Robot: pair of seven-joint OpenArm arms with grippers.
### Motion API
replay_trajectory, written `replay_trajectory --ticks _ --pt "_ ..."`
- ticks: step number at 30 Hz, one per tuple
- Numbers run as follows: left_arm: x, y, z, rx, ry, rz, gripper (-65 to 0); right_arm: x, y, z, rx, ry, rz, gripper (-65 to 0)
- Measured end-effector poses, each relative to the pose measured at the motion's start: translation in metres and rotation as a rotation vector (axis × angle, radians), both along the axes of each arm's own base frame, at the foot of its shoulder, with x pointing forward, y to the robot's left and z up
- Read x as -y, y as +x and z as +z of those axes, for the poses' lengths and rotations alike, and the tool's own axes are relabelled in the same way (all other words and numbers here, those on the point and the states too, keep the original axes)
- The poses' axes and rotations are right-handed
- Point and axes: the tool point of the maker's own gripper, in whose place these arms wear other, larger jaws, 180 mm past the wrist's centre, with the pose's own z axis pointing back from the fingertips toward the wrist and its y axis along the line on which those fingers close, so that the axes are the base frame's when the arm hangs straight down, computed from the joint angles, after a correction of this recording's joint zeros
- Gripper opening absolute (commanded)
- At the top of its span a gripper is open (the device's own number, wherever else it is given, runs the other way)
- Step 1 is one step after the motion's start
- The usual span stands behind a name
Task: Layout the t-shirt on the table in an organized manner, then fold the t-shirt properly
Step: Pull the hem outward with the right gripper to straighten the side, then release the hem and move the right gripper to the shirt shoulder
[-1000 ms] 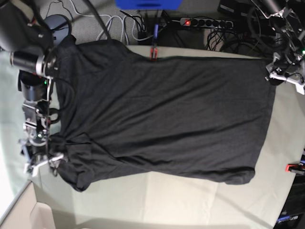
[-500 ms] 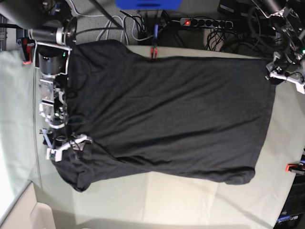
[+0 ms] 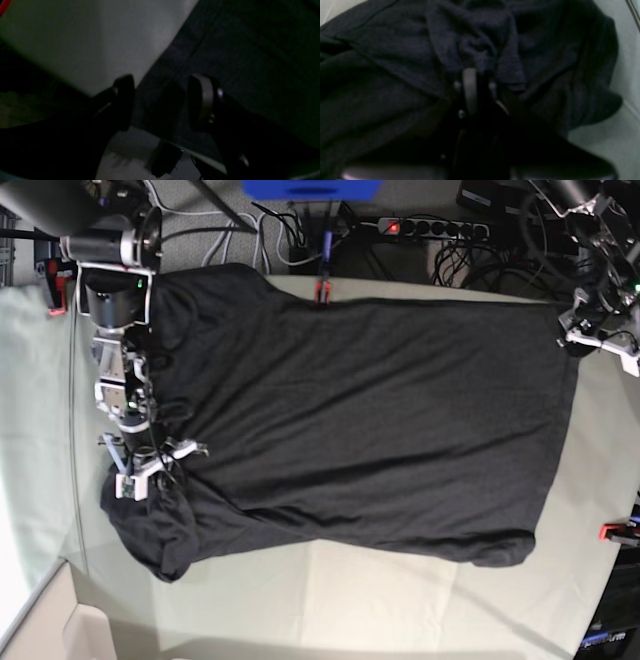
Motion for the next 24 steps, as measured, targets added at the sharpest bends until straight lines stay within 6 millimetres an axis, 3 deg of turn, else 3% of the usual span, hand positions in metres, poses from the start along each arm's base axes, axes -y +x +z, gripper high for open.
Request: replay_trajectory --ticks 8,13,17,24 --pt "0.0 -0.001 0.0 -0.005 -0.003 0.001 -31.8 0.001 0.026 0.063 0.177 -0.043 0.024 -65.0" --pt "0.0 -0.001 0.0 -0.003 -0.006 0.002 -31.8 -0.011 0.042 0.086 0.228 -0.033 0.071 -65.0" --pt "0.001 -0.001 -0.001 -0.003 -0.007 0.002 -31.8 -0.031 0.074 0.11 0.271 -0.035 0.128 -65.0" --pt "-0.001 -0.004 0.0 -0.008 0.001 0.002 -31.8 -0.059 0.138 0.13 0.214 0.013 0.178 -64.4"
